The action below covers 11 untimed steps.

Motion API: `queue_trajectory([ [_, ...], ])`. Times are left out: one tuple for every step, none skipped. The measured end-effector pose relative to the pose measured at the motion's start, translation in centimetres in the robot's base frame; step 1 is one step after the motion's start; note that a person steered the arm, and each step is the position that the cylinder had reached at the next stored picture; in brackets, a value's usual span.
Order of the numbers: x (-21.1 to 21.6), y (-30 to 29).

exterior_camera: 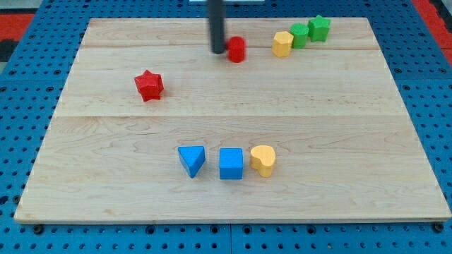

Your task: Slide the red star towards the red circle

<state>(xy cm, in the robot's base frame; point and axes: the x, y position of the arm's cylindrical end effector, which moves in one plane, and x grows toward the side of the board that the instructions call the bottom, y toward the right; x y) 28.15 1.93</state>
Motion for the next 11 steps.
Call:
queue_trajectory([
  [0.9,2.5],
  [1.2,4.6],
  [5.8,4.7],
  [15.0,0.1],
  [19.7,-11.9],
  [16.1,-17.3],
  [10.4,-15.4],
  [6.5,-14.7],
  [6.6,-18.9],
  [2.4,-19.6],
  [-0.6,-9.8],
])
